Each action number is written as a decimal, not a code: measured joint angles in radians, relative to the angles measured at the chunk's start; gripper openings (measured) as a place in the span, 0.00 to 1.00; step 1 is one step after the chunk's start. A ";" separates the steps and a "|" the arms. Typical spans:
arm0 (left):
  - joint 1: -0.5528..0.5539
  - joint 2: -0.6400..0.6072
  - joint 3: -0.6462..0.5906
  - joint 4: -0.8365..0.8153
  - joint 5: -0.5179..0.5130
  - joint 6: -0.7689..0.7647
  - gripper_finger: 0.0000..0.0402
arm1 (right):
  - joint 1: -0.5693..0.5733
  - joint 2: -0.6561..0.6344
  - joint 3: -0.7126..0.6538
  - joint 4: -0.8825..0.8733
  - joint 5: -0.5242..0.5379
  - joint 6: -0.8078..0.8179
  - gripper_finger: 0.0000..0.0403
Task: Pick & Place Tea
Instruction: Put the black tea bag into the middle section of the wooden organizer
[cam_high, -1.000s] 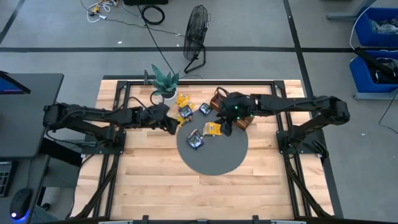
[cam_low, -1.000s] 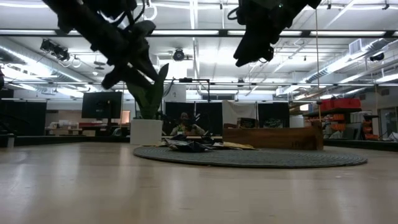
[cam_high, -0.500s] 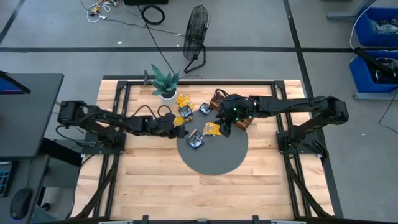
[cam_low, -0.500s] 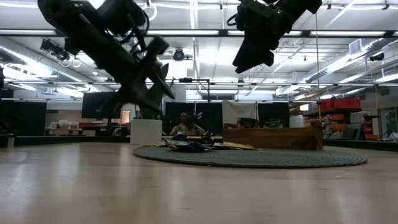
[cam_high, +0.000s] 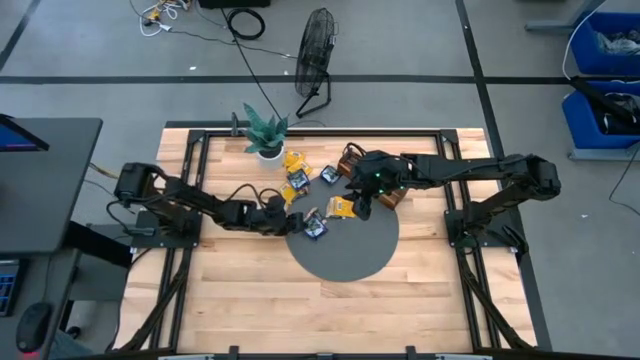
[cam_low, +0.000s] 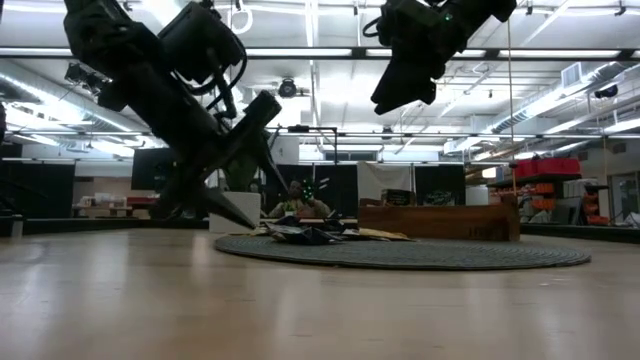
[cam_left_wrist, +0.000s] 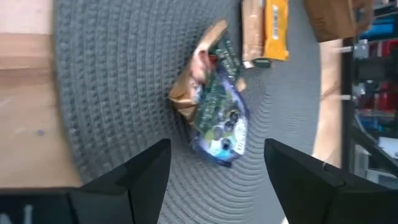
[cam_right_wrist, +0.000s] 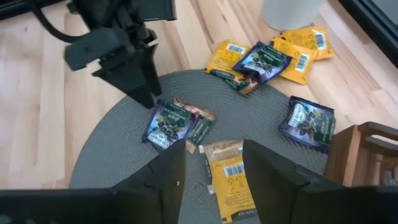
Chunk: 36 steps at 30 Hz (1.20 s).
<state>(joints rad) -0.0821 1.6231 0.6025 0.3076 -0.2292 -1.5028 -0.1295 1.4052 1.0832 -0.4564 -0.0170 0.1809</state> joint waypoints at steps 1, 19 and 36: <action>-0.002 0.003 0.000 -0.006 -0.007 0.000 0.66 | 0.000 0.000 0.000 0.000 -0.001 -0.006 0.41; 0.000 0.079 0.000 0.112 -0.030 0.006 0.65 | 0.000 0.000 0.000 0.005 -0.002 -0.025 0.41; 0.000 0.079 0.000 0.111 -0.033 0.033 0.38 | 0.000 0.000 0.000 0.015 0.001 -0.017 0.41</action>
<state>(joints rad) -0.0816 1.7020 0.6025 0.4183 -0.2626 -1.4700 -0.1295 1.4052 1.0832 -0.4412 -0.0158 0.1644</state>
